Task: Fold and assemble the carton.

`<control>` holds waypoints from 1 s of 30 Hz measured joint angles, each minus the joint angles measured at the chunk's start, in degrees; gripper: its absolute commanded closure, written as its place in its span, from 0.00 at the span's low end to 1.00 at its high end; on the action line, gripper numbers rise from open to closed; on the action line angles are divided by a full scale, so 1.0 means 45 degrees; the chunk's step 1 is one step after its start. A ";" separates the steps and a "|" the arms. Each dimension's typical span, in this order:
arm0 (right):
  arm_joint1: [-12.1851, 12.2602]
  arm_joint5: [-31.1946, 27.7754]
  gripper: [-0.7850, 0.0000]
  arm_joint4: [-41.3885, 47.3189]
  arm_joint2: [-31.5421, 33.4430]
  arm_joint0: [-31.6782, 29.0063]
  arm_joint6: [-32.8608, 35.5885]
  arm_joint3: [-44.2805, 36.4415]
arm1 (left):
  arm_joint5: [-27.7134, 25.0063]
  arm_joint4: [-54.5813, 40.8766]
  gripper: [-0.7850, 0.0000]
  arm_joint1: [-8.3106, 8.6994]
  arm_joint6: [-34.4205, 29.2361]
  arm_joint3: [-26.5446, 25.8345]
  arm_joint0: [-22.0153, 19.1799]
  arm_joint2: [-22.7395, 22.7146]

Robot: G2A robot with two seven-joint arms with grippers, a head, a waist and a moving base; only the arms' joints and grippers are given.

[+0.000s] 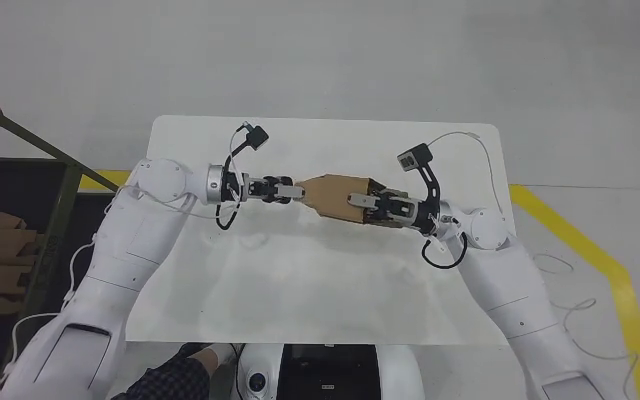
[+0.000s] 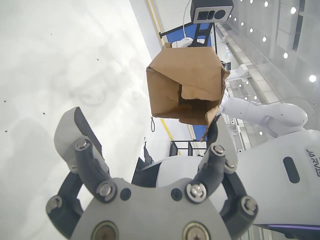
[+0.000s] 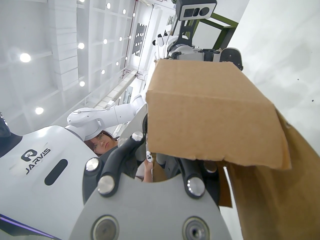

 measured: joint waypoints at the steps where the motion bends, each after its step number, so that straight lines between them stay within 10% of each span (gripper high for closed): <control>1: 0.0002 0.0007 1.00 0.0004 0.0000 -0.0005 0.0005 -0.0014 | 0.0015 -0.0007 0.00 -0.0008 -0.0016 0.0046 -0.0029 0.0045; 30: -0.0066 0.0162 1.00 0.0746 -0.0216 0.0098 0.0389 -0.0031 | 0.0010 -0.0221 0.00 -0.0264 -0.0372 0.0612 -0.0699 0.1295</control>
